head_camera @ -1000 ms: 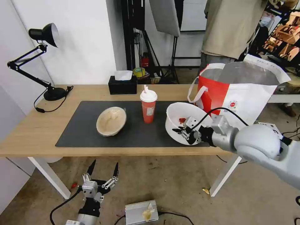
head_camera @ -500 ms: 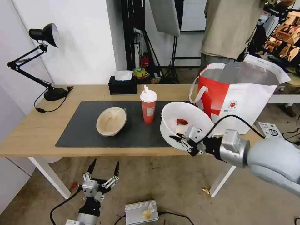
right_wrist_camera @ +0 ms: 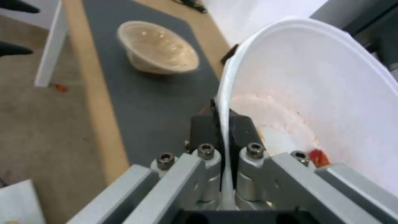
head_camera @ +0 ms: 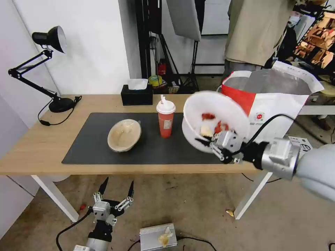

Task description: Pick up the trash from the table and place it into the takeout bag.

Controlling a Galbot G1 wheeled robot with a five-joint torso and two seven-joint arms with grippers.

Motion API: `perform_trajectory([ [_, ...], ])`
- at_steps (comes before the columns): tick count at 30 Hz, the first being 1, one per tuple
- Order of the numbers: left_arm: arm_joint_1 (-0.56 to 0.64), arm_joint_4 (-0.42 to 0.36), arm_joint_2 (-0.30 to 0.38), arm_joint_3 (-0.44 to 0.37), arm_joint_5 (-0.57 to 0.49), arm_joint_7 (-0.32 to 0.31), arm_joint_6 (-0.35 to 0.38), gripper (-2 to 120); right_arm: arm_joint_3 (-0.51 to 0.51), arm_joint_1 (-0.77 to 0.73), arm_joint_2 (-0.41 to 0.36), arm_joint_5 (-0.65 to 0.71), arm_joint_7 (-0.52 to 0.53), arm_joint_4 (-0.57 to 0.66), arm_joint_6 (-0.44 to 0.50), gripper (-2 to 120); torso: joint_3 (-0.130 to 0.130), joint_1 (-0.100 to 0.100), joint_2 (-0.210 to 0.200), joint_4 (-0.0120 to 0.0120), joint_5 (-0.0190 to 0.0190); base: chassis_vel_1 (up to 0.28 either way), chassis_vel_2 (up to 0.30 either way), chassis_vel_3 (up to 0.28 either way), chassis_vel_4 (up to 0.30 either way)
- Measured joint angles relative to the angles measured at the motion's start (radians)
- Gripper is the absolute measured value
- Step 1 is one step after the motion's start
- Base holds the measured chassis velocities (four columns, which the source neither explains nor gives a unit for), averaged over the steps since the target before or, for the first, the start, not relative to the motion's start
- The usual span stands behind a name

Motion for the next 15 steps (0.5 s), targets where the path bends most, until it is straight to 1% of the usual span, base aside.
perform_trajectory([
  [3,-0.001,0.003,0.004,0.000,-0.002,0.000,-0.001,100,0.034,-0.002,-0.017,0.013,-0.005,-0.005,0.007,0,0.000,0.000,0.000,0.0000,0.0000,0.000,0.000,0.000,0.000],
  [6,-0.006,0.009,0.014,0.000,-0.011,0.001,-0.001,100,0.095,-0.007,-0.043,0.030,-0.016,-0.021,0.013,0,0.000,0.000,0.000,0.0001,-0.0001,0.000,0.000,0.000,0.000],
  [11,-0.014,0.018,0.026,0.002,-0.021,0.002,-0.001,100,0.142,-0.009,-0.060,0.040,-0.024,-0.047,0.016,0,0.000,0.000,0.000,0.0000,0.0000,0.000,0.000,0.000,0.000],
  [15,-0.021,0.027,0.039,0.006,-0.029,0.004,0.000,100,0.219,-0.012,-0.078,0.052,-0.033,-0.104,0.030,0,0.000,0.000,0.000,0.0000,0.0000,0.000,0.000,0.000,0.000],
])
